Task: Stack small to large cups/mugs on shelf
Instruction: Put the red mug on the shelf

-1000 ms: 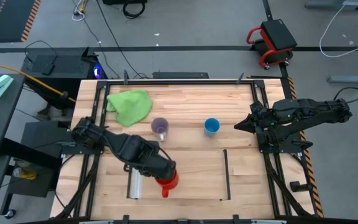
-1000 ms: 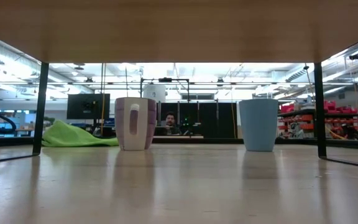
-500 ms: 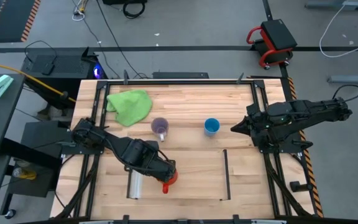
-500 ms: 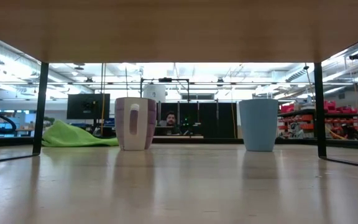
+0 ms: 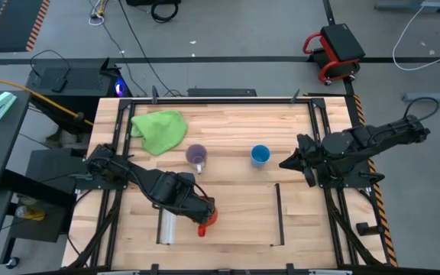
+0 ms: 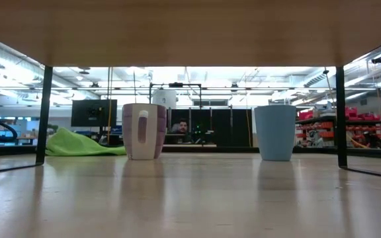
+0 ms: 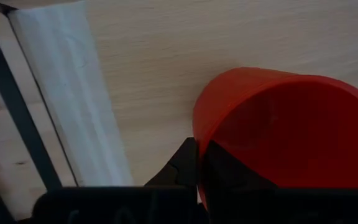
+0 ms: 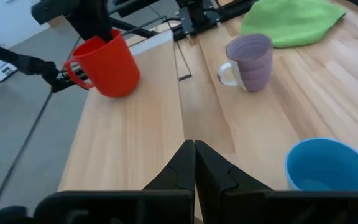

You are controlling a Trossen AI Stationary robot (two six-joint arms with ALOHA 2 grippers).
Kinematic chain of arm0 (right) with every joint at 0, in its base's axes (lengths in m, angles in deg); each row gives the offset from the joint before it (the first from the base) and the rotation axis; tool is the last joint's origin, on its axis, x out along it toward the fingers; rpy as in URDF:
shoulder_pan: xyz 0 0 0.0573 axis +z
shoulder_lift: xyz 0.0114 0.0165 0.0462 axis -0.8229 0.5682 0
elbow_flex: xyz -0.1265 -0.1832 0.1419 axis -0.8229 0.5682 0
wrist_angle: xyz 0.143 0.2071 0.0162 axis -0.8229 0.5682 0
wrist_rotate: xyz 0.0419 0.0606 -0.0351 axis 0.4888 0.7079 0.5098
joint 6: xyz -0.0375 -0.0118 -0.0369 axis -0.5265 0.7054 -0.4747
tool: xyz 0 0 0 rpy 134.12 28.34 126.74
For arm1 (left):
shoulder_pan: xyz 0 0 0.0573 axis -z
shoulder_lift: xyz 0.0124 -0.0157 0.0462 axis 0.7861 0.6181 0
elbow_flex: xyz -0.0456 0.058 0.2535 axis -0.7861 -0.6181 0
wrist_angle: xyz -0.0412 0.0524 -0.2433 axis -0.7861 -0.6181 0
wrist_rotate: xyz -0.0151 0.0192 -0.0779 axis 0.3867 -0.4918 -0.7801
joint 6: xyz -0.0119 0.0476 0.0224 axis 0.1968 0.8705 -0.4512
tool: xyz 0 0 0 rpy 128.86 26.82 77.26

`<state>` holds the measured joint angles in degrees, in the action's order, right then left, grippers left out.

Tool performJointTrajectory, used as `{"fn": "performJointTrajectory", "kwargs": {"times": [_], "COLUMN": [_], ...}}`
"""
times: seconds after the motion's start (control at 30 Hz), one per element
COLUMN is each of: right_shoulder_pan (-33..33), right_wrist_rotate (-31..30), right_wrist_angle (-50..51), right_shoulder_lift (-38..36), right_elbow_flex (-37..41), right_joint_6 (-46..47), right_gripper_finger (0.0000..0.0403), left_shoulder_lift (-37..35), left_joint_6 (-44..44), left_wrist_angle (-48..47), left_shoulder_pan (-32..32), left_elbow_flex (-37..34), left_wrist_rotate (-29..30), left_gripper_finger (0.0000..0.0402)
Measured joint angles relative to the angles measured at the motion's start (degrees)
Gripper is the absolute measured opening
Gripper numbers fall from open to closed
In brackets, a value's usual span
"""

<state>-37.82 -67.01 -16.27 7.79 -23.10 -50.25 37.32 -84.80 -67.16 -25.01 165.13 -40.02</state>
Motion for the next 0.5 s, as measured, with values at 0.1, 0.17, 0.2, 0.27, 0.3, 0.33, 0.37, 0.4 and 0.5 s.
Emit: {"fn": "performJointTrajectory", "kwargs": {"times": [0.1, 0.17, 0.2, 0.27, 0.3, 0.33, 0.37, 0.4, 0.5], "right_shoulder_pan": [0.9, 1.5, 1.8, 2.3, 2.7, 3.1, 3.5, 3.8, 4.6], "right_wrist_rotate": [-2.4, -3.0, -3.0, -2.9, -2.7, -2.5, -2.3, -1.8, 0.8], "right_wrist_angle": [-0.4, -1.4, -2.4, -4.7, -5.9, -7.4, -9.0, -10.4, -15.8], "right_shoulder_lift": [0.2, 0.4, 0.8, 1.9, 2.8, 3.9, 5.2, 6.4, 11.2], "right_elbow_flex": [0.0, 0.0, 0.0, 0.0, 0.0, 0.0, 0.0, 0.0, 0.0], "right_joint_6": [-1.2, -2.8, -3.6, -4.7, -5.4, -6.1, -6.8, -7.5, -8.9], "right_gripper_finger": [0.0009, 0.0009, 0.0009, 0.0009, 0.0009, 0.0009, 0.0009, 0.0009, 0.0009], "left_shoulder_lift": [0.1, 0.0, -0.2, -0.4, -0.3, -0.3, -0.4, -0.4, -0.4], "left_joint_6": [-0.2, -0.2, -0.2, 0.0, 0.0, 0.1, 0.3, 0.6, 1.1], "left_wrist_angle": [-0.1, -0.2, -0.2, -0.2, -0.2, -0.2, -0.2, -0.3, -1.1], "left_shoulder_pan": [0.0, 0.0, 0.1, 0.1, 0.1, 0.0, 0.1, 0.1, 0.1], "left_elbow_flex": [-0.1, -0.1, -0.3, -0.3, -0.3, -0.3, -0.3, -0.3, -0.4], "left_wrist_rotate": [0.0, 0.5, 0.7, 0.7, 0.8, 0.9, 1.0, 1.1, 1.1], "left_gripper_finger": [0.0011, 0.0011, 0.0011, 0.0011, 0.0011, 0.0011, 0.0012, 0.0015, 0.0032]}}
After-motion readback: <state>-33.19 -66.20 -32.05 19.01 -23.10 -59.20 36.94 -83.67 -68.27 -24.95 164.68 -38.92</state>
